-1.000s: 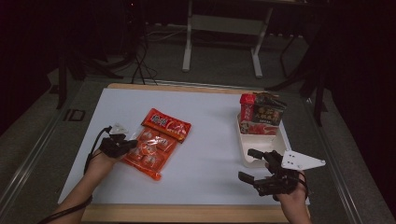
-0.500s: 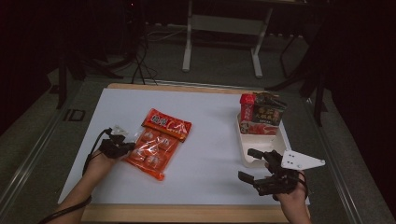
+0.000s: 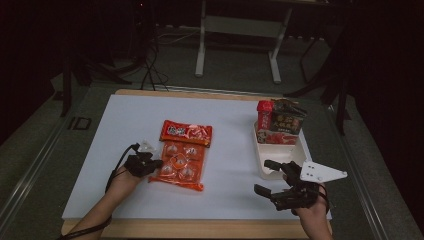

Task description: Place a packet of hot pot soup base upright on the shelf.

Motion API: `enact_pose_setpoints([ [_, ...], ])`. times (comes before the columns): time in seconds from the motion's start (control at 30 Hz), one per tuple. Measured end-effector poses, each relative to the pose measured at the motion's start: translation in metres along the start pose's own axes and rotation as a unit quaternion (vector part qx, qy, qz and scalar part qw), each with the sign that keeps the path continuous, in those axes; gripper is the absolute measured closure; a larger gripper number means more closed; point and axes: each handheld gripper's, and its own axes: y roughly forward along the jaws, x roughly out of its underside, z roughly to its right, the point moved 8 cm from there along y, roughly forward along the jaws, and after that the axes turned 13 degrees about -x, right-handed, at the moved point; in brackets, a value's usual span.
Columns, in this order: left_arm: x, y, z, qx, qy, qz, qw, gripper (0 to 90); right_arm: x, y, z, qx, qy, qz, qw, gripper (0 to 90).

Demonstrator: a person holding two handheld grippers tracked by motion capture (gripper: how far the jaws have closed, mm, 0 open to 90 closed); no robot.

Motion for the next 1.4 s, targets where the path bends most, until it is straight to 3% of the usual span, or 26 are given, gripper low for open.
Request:
enact_pose_setpoints([
  [0.07, -0.001, 0.000, 0.006, 0.017, 0.000, 0.000, 0.9999, 90.0, 0.001, 0.000, 0.000, 0.001, 0.000, -0.001, 1.0000, 14.9],
  [0.2, -0.003, 0.000, 0.008, 0.017, 0.001, -0.001, 0.9999, 90.0, 0.001, -0.001, 0.001, 0.002, 0.000, -0.002, 1.0000, 14.9],
  [0.3, -0.006, 0.002, 0.002, 0.010, -0.011, 0.002, 0.9999, 90.0, 0.002, -0.001, 0.001, 0.001, 0.002, -0.001, 1.0000, 14.9],
  [0.43, -0.018, 0.007, -0.015, -0.018, -0.035, 0.012, 0.9992, 90.0, 0.001, -0.002, 0.001, 0.002, 0.002, 0.001, 1.0000, 14.9],
  [0.53, -0.025, 0.010, -0.026, -0.038, -0.038, 0.013, 0.9985, 90.0, 0.001, -0.002, 0.002, 0.003, 0.002, 0.001, 1.0000, 14.9],
  [0.8, -0.033, 0.025, -0.041, -0.058, -0.051, 0.010, 0.9969, 90.0, 0.002, -0.003, 0.003, 0.002, 0.004, 0.002, 1.0000, 14.9],
  [1.07, -0.038, 0.036, -0.026, -0.032, -0.049, 0.007, 0.9982, 90.0, 0.003, -0.002, 0.003, 0.002, 0.006, 0.000, 1.0000, 14.9],
  [1.1, -0.038, 0.036, -0.026, -0.032, -0.049, 0.007, 0.9982, 90.0, 0.003, -0.002, 0.003, 0.002, 0.006, 0.000, 1.0000, 14.9],
  [1.13, -0.039, 0.036, -0.021, -0.036, -0.035, 0.001, 0.9987, 90.0, 0.003, -0.002, 0.003, 0.001, 0.006, 0.000, 1.0000, 14.9],
  [1.4, -0.037, 0.034, -0.013, -0.022, -0.036, 0.000, 0.9991, 90.0, 0.003, -0.001, 0.003, -0.002, 0.006, 0.000, 1.0000, 14.9],
])
